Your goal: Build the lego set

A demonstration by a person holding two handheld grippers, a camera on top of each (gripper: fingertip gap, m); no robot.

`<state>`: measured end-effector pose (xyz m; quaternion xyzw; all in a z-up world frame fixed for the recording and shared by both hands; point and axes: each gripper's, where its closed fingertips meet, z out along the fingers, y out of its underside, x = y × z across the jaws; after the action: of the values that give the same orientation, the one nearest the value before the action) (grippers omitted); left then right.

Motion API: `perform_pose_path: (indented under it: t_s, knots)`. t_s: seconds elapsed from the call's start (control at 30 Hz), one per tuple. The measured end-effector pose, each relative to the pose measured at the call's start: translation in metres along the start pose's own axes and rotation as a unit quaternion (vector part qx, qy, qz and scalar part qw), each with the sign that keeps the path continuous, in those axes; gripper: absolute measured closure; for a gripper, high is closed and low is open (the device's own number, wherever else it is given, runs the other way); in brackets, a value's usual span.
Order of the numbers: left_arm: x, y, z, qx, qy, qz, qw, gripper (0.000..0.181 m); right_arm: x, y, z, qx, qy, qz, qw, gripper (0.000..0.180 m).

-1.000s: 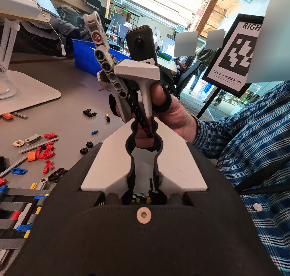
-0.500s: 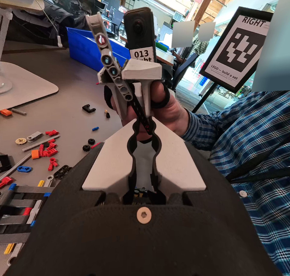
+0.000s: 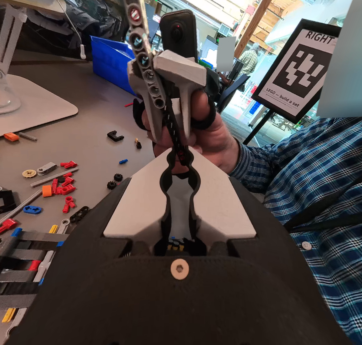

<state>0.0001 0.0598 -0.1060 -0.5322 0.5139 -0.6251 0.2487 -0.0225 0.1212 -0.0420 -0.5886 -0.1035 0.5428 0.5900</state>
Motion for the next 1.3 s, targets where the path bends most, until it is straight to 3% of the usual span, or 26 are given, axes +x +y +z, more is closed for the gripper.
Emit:
perform_pose_path:
  t_s: [0.33,0.6,0.97,1.3]
  knots:
    - [0.003,0.0,-0.008,-0.001,0.019,-0.013,1.0,0.174,-0.002,-0.001,-0.004,-0.039,0.006,-0.04,0.998,0.168]
    - [0.015,-0.013,-0.017,0.046,0.087,-0.045,0.994,0.175,-0.003,-0.005,-0.005,-0.049,0.007,-0.05,0.997,0.156]
    - [0.044,-0.022,-0.035,0.101,0.24,-0.055,0.964,0.175,-0.036,0.01,0.007,-0.09,-0.143,0.036,0.985,0.157]
    - [0.052,-0.015,-0.033,0.074,0.264,-0.03,0.961,0.175,-0.045,0.036,0.012,-0.164,-0.154,0.012,0.974,0.152]
